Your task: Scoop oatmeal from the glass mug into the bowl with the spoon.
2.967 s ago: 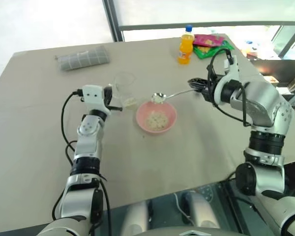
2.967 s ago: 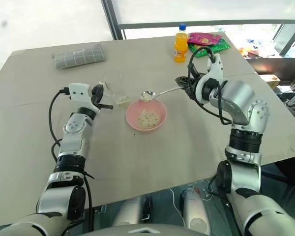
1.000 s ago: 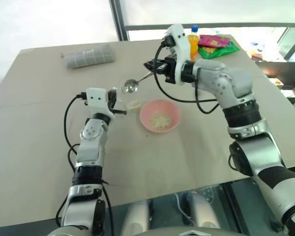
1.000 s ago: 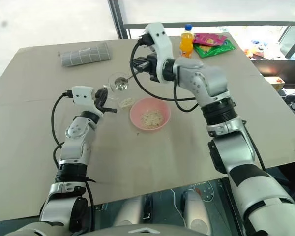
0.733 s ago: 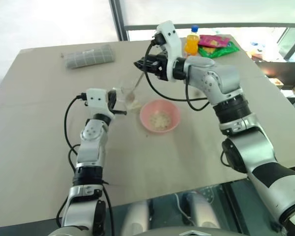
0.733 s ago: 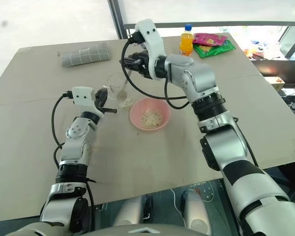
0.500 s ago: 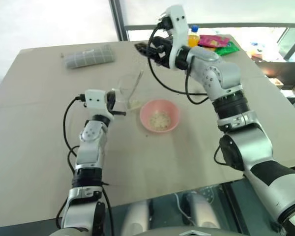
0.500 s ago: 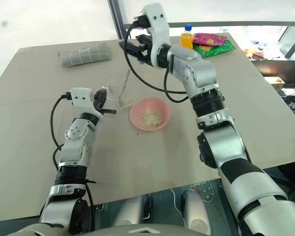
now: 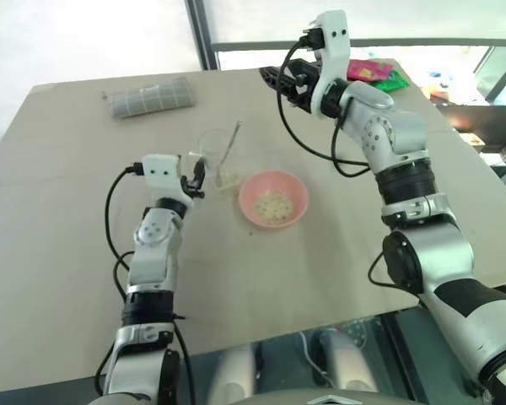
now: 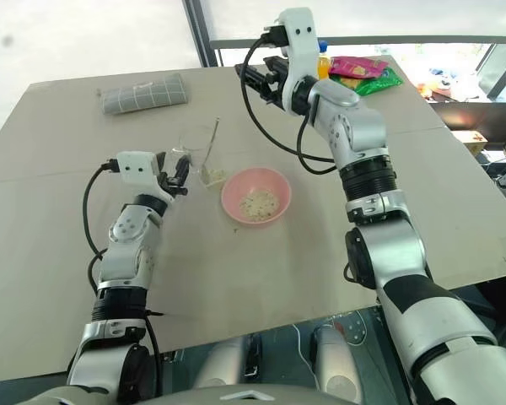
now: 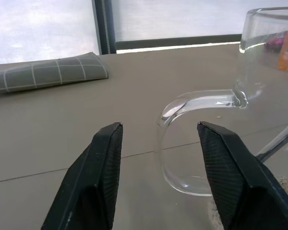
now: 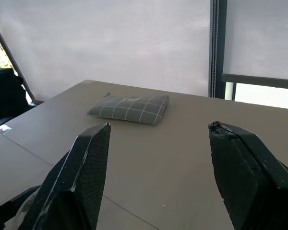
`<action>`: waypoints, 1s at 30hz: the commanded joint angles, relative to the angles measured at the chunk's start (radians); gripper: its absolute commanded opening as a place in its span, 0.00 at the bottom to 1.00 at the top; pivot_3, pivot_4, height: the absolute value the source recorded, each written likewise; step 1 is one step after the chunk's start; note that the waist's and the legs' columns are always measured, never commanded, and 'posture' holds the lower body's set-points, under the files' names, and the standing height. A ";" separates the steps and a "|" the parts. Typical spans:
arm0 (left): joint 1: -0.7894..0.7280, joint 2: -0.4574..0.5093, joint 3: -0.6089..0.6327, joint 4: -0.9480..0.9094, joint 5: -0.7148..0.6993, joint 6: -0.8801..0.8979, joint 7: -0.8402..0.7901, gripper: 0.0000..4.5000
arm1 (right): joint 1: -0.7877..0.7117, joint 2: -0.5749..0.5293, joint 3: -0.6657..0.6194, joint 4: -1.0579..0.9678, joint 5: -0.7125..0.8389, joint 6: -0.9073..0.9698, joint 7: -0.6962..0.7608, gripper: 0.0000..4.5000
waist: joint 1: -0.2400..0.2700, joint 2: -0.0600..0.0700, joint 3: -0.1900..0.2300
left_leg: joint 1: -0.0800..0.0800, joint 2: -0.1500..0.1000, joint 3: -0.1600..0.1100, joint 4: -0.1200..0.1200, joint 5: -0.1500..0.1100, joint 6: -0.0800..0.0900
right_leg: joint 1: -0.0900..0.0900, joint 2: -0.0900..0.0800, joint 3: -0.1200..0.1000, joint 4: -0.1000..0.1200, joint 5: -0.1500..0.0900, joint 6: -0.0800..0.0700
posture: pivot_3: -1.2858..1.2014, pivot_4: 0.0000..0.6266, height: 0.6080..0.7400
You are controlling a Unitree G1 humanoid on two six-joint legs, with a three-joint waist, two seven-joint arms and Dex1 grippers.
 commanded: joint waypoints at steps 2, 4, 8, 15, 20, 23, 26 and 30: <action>0.053 0.011 0.014 -0.110 -0.014 -0.001 -0.012 0.56 | 0.015 -0.019 -0.022 -0.093 0.002 -0.003 -0.001 0.73 | 0.000 0.000 0.000 | 0.000 0.000 0.000 0.000 0.000 0.000 | 0.000 0.000 0.000 0.000 0.000 0.000 | 0.52 0.24 1.00; 0.094 0.017 0.017 -0.170 -0.033 0.015 -0.034 0.56 | 0.056 -0.035 -0.023 -0.149 0.010 0.014 0.008 0.73 | 0.000 0.000 0.000 | 0.000 0.000 0.000 0.000 0.000 0.000 | 0.000 0.000 0.000 0.000 0.000 0.000 | 0.52 0.24 1.00; 0.216 0.030 0.022 -0.348 -0.103 0.041 -0.103 0.56 | 0.197 -0.122 -0.020 -0.280 0.012 -0.001 0.088 0.73 | 0.004 0.000 0.000 | 0.000 0.000 0.000 0.000 0.000 0.000 | 0.000 -0.001 0.000 0.000 0.000 0.000 | 0.52 0.24 1.00; 0.514 0.085 0.034 -0.627 -0.163 0.171 -0.162 0.56 | 0.568 -0.291 -0.057 -0.540 0.093 0.044 0.241 0.73 | 0.001 0.000 0.000 | 0.000 0.000 0.002 0.000 0.000 0.000 | 0.000 -0.004 0.001 -0.001 0.000 0.000 | 0.52 0.24 1.00; 0.697 0.116 0.007 -0.680 -0.116 0.144 -0.216 0.95 | 0.870 -0.364 -0.089 -0.697 0.130 0.040 0.307 0.73 | 0.003 0.002 0.001 | 0.002 0.001 0.000 -0.001 0.000 0.000 | 0.000 0.000 0.000 0.000 -0.001 -0.001 | 0.52 0.24 1.00; 0.764 0.123 -0.007 -0.675 -0.094 0.137 -0.229 1.00 | 1.008 -0.409 -0.119 -0.717 0.134 -0.051 0.385 0.89 | 0.005 0.003 0.001 | 0.003 0.001 0.001 0.000 0.000 0.000 | 0.001 0.000 0.001 0.000 -0.003 -0.003 | 0.52 0.24 1.00; 0.804 0.131 -0.023 -0.667 -0.046 0.134 -0.223 1.00 | 1.131 -0.470 -0.141 -0.672 0.086 -0.203 0.473 0.99 | 0.006 0.003 0.001 | 0.003 0.001 0.000 0.002 0.000 0.000 | 0.001 -0.001 0.002 0.000 -0.006 0.000 | 0.52 0.24 1.00; 0.864 0.142 -0.006 -0.694 -0.075 0.142 -0.266 1.00 | 1.217 -0.512 -0.162 -0.620 0.092 -0.311 0.552 0.99 | 0.005 0.002 0.001 | 0.003 0.000 -0.001 0.002 -0.001 0.000 | 0.001 -0.001 0.003 -0.001 -0.006 0.000 | 0.52 0.24 1.00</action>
